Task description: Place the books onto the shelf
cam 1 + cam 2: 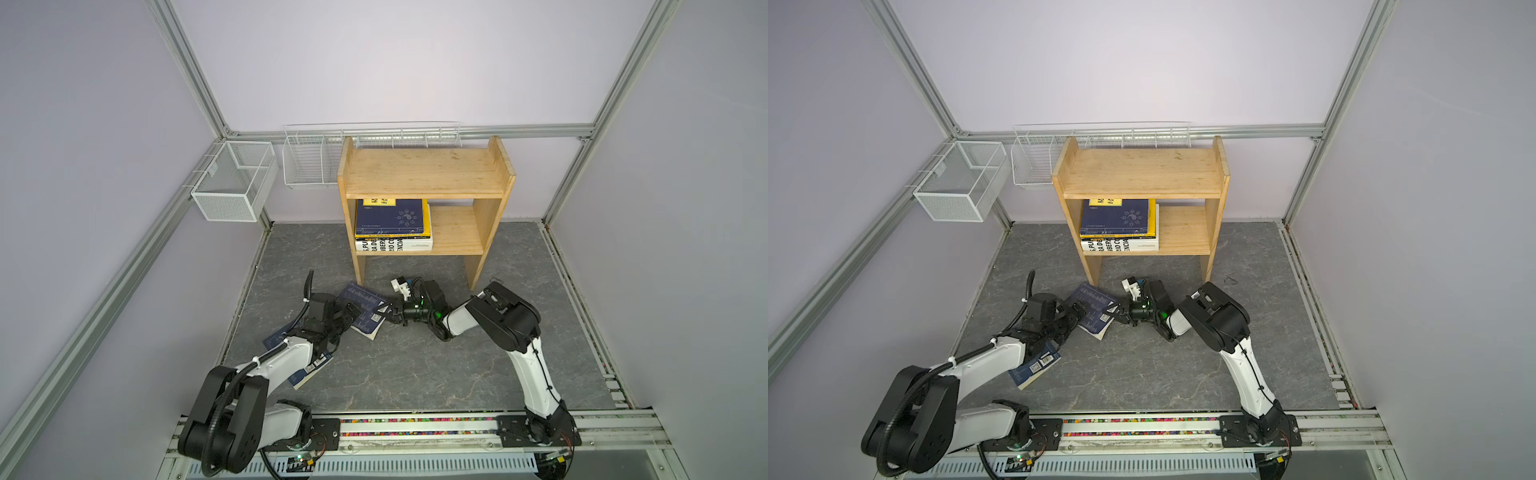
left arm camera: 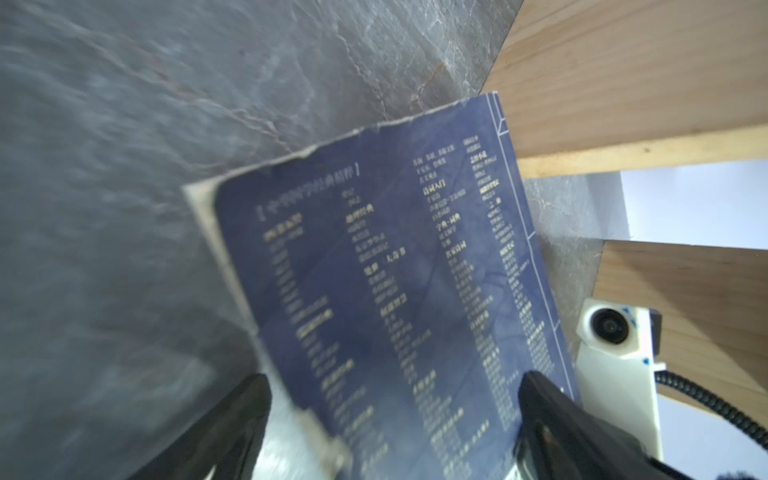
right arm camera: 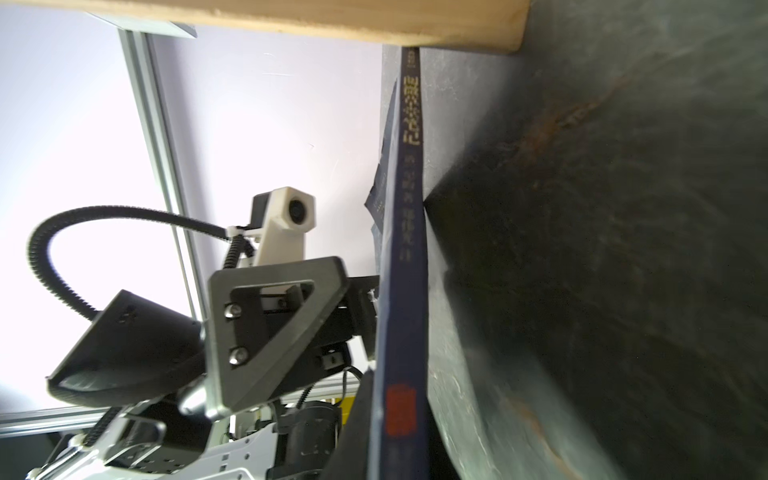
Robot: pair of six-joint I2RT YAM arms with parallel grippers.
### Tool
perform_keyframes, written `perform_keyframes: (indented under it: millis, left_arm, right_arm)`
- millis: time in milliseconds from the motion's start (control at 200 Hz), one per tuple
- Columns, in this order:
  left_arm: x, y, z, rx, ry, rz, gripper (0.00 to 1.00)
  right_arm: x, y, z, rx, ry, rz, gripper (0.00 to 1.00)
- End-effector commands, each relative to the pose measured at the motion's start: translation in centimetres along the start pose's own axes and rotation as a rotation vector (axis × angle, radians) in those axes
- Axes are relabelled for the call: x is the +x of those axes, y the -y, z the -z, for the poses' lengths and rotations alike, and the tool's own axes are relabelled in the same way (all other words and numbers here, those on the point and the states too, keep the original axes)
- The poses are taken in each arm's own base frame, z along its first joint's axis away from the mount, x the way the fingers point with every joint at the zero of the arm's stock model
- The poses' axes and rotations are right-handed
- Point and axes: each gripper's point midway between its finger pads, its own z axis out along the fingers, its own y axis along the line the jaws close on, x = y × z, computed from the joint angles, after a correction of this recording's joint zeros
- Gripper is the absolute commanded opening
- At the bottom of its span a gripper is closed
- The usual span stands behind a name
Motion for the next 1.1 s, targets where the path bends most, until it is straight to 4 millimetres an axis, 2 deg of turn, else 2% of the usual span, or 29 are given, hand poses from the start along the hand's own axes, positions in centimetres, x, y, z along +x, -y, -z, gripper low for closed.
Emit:
perform_keyframes:
  millis: [0, 115, 200, 325, 390, 435, 505, 550, 640, 710, 930, 1095]
  left_arm:
    - [-0.5, -0.7, 2.5, -0.069, 0.036, -0.039, 0.95]
    - [-1.8, 1.2, 5.9, 0.002, 0.095, -0.043, 0.95]
    - [-2.7, 3.5, 9.2, 0.082, 0.117, -0.063, 0.95]
    - [-4.1, 7.0, 14.6, 0.208, 0.153, -0.092, 0.96]
    - [-5.0, 9.8, 17.4, 0.314, 0.168, -0.106, 0.96]
    - [-5.2, 12.6, 19.5, 0.426, 0.152, -0.132, 0.96]
    - [-4.8, 16.8, 22.2, 0.585, 0.078, -0.183, 0.96]
    - [-4.5, 18.6, 23.3, 0.639, 0.026, -0.196, 0.95]
    - [-4.2, 20.7, 23.1, 0.701, -0.084, -0.166, 0.93]
    - [-4.3, 21.4, 22.8, 0.729, -0.125, -0.14, 0.91]
    - [-4.4, 19.9, 20.4, 0.625, -0.154, -0.101, 0.91]
    - [-4.4, 18.9, 19.0, 0.588, -0.167, -0.072, 0.88]
  right_arm:
    - [-0.1, -3.0, 1.1, 0.035, 0.026, 0.109, 0.08]
    - [1.8, -4.4, 2.2, 0.287, -0.039, 0.314, 0.07]
    - [3.4, -7.8, 3.1, 0.432, -0.097, 0.563, 0.07]
    - [4.8, -12.3, 4.3, 0.428, -0.128, 0.744, 0.07]
    - [5.0, -14.2, 5.2, 0.479, -0.123, 0.87, 0.07]
    - [4.8, -15.3, 5.8, 0.537, -0.115, 0.974, 0.07]
    - [4.4, -17.0, 6.9, 0.623, -0.093, 1.126, 0.07]
    - [3.8, -17.9, 7.6, 0.687, -0.062, 1.216, 0.07]
    - [2.7, -19.6, 8.8, 0.802, 0.018, 1.386, 0.07]
    - [2.2, -20.8, 9.3, 0.875, 0.064, 1.504, 0.07]
    - [2.3, -23.3, 9.2, 0.984, 0.1, 1.725, 0.09]
    - [3.4, -24.4, 8.3, 0.988, 0.085, 1.848, 0.1]
